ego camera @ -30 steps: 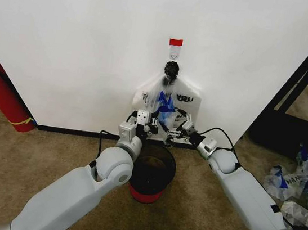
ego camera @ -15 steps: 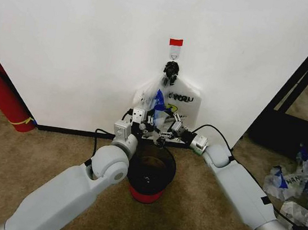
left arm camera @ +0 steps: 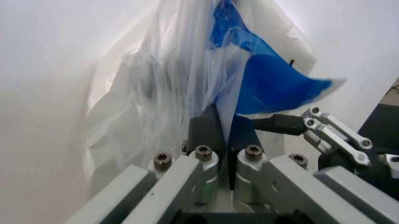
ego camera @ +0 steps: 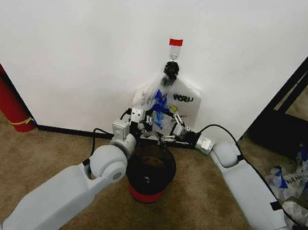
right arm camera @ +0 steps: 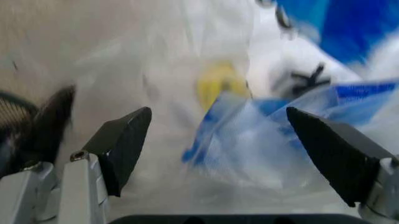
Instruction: Pick up the garbage bag from the wall and place it over the trash bin.
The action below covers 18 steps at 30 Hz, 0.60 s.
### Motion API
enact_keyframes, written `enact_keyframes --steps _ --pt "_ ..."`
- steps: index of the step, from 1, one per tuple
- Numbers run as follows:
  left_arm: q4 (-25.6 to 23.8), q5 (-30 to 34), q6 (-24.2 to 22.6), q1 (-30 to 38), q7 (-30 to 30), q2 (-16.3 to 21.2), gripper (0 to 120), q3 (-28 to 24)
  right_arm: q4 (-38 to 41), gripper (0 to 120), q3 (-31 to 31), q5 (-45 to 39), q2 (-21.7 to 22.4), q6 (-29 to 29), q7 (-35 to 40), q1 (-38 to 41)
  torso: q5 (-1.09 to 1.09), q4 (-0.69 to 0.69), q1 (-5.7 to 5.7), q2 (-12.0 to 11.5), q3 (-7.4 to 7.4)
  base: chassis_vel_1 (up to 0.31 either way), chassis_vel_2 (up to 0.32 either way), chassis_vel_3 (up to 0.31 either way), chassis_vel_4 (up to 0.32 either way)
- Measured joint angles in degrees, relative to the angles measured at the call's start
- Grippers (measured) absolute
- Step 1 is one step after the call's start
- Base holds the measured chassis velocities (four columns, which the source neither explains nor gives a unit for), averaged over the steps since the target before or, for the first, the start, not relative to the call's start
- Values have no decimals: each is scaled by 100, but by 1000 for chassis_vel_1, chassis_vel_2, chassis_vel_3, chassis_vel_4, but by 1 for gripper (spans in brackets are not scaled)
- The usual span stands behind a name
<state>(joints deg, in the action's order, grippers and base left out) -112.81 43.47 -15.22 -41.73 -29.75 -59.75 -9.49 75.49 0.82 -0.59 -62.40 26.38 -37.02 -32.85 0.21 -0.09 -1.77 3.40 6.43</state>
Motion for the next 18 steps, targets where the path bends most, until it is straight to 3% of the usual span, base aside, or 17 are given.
enact_keyframes --steps 10,18 --pt "-105 -26 5 -156 22 114 0 169 -507 81 113 215 -144 70 -7 232 0 1 0 0 0 0 0 0 0" --pt "-117 -56 11 -191 34 125 0 195 -423 59 154 130 -123 -16 168 166 0 1 0 0 0 0 0 0 0"
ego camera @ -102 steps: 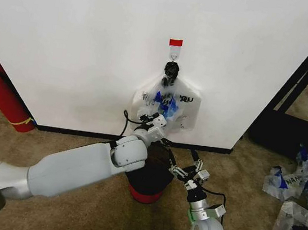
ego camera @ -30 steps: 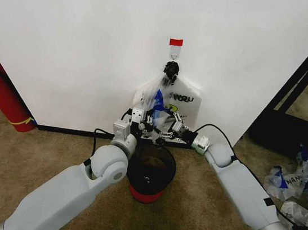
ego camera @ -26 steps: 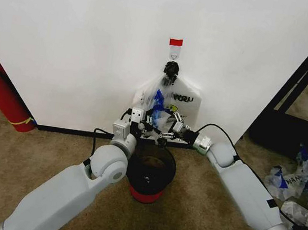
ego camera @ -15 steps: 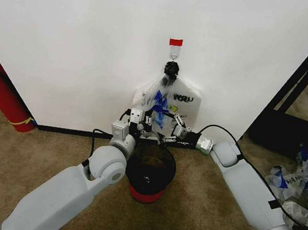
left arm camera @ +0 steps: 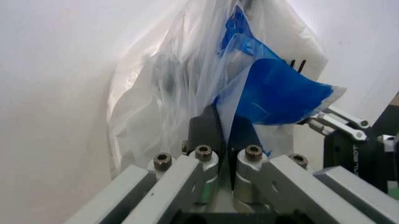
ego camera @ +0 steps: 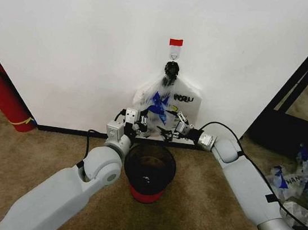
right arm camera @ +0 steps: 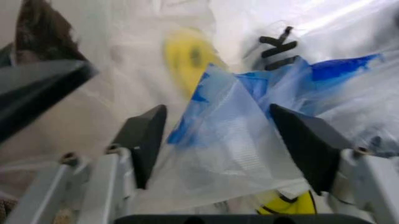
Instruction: Pick up the garbage bag from the wall and place it over the trash bin.
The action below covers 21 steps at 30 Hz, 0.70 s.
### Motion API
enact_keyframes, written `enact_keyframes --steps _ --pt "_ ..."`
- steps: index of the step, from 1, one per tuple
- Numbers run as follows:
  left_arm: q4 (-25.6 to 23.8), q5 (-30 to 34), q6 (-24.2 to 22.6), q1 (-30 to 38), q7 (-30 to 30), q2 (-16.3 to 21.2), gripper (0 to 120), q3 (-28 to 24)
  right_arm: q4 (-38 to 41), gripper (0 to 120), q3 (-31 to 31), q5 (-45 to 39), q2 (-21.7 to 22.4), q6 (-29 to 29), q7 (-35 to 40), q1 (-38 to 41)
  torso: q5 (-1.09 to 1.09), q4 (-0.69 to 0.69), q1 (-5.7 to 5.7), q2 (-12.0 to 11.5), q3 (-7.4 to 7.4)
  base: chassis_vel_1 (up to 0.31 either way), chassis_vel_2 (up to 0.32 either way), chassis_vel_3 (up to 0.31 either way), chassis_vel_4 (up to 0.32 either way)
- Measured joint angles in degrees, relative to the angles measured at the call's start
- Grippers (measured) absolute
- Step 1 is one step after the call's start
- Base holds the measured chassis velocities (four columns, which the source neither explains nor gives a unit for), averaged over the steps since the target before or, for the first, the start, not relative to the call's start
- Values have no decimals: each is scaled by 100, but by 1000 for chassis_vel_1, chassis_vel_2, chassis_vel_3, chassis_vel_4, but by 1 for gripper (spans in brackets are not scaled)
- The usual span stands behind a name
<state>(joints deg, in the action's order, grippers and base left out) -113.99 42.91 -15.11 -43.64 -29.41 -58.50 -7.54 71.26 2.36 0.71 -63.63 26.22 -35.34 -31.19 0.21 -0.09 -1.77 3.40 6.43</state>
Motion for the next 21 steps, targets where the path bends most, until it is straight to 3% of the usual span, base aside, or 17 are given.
enact_keyframes --steps 11,15,21 --pt "30 -13 6 64 3 -75 0 -66 440 19 242 -164 365 -280 524 -478 -1 -2 0 1 0 0 0 0 0" --pt "31 -29 12 65 3 -85 0 -84 925 1 275 -783 636 -373 1101 -866 -2 0 0 1 0 0 0 0 0" --pt "14 -80 48 8 13 -108 0 -85 1692 0 226 -1815 892 -443 2026 -1538 -2 1 0 1 0 0 0 0 0"
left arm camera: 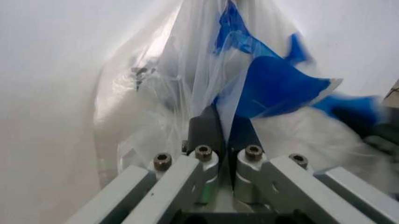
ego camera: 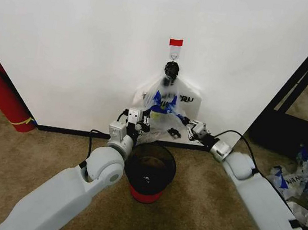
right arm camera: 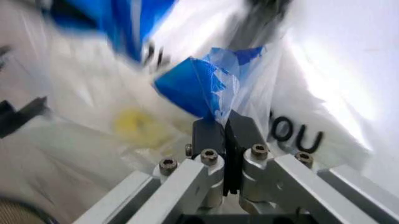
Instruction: Pick up the garbage bag from the wall and place it over the trash bin.
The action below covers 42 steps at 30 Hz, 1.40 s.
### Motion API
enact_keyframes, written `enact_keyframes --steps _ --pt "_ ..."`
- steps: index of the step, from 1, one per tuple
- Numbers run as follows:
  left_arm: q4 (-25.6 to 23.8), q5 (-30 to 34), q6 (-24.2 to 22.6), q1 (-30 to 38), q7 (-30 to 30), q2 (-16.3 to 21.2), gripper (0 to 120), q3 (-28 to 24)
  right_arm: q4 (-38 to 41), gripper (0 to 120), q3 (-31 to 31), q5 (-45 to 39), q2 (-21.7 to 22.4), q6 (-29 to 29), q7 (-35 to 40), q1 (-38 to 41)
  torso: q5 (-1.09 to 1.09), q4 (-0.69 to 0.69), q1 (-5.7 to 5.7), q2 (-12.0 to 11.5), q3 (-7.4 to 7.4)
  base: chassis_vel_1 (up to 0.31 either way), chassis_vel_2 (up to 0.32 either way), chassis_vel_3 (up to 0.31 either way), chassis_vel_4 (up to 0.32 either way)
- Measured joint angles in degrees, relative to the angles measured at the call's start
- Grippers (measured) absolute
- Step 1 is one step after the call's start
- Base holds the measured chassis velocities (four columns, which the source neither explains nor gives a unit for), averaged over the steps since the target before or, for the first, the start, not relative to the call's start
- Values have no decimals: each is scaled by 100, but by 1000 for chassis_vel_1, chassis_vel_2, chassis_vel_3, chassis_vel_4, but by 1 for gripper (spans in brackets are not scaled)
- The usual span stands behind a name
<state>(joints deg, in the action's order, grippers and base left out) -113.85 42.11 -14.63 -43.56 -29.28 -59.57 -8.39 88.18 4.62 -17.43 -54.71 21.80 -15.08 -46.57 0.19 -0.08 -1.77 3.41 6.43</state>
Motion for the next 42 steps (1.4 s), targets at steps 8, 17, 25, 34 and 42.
enact_keyframes --steps 8,17,25,34,42 --pt "-150 -90 105 -416 14 -46 0 303 1370 0 502 -631 118 -310 1496 -1716 2 -2 1 0 -1 0 0 0 0" --pt "-512 -437 169 -1456 103 4 0 788 1830 0 1081 -246 -150 155 1633 -3139 2 -1 1 0 -1 0 0 0 0" --pt "-1124 -657 279 -2291 177 141 0 1210 2287 0 1500 -68 -343 644 1465 -3598 3 -1 1 0 -1 0 0 0 0" --pt "-2261 -843 352 -3044 210 257 0 1595 3089 0 1983 -327 -580 1082 877 -3926 3 -1 1 0 0 0 0 0 0" --pt "-2540 -962 353 -3173 245 202 0 1748 3407 0 2055 -477 -754 1111 630 -4130 3 -2 1 -1 0 0 0 0 0"
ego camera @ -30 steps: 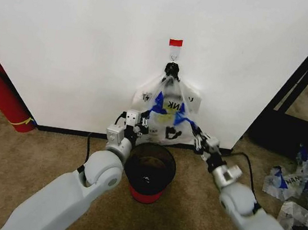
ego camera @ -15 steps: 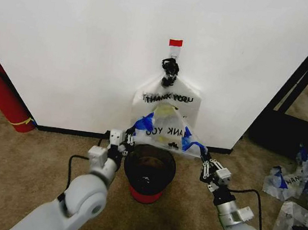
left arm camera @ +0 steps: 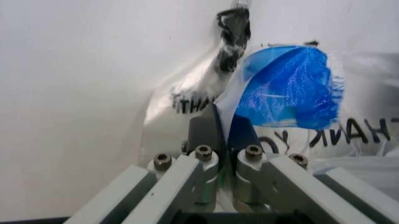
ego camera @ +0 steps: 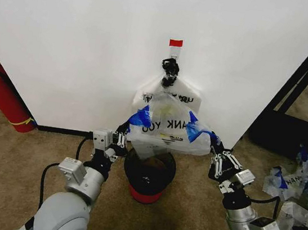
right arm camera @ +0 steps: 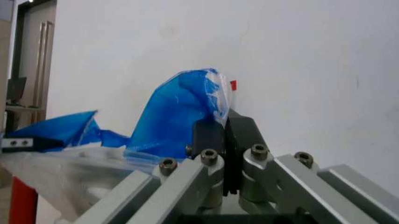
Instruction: Pick up the garbage bag from the wall and place it over the trash bin.
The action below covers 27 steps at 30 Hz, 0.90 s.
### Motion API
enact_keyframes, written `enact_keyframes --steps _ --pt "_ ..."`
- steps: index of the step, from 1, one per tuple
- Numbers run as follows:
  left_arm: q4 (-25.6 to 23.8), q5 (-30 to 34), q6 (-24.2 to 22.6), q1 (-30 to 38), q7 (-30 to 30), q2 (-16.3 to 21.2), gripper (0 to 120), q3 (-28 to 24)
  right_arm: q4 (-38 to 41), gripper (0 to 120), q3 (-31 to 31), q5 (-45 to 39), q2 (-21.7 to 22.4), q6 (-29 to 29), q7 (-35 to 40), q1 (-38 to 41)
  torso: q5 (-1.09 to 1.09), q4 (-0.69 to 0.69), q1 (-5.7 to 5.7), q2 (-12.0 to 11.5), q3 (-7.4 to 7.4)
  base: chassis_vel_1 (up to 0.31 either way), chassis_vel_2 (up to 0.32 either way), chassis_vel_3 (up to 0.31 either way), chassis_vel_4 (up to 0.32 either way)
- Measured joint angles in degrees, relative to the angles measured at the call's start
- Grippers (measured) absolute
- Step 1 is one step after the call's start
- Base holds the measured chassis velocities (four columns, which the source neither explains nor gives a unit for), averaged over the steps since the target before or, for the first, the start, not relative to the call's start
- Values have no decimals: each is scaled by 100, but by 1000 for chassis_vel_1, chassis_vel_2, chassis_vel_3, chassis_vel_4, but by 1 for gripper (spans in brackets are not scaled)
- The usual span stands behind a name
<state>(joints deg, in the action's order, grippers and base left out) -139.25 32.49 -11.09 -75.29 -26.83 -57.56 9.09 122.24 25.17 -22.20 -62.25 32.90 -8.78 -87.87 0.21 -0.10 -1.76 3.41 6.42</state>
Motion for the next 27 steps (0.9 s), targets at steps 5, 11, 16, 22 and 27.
enact_keyframes --steps 5,11,16,22,27 --pt "186 -150 135 7 78 11 0 27 -308 0 -49 16 -96 89 -121 90 -1 0 0 0 1 0 0 0 0" --pt "681 -415 416 94 175 4 0 30 -974 0 -300 30 -309 255 -269 432 0 1 -1 0 1 0 0 0 0" --pt "860 -427 441 244 170 -9 0 37 -1529 0 -618 -36 -526 302 -369 762 0 1 -1 0 1 0 0 0 0" --pt "1078 -429 472 427 167 -39 0 89 -1939 0 -836 -118 -669 336 -534 995 0 0 -1 0 1 0 0 0 0" --pt "1275 -455 516 494 165 -58 0 82 -2366 0 -1021 -139 -822 389 -589 1187 0 1 -1 0 1 0 0 0 0"
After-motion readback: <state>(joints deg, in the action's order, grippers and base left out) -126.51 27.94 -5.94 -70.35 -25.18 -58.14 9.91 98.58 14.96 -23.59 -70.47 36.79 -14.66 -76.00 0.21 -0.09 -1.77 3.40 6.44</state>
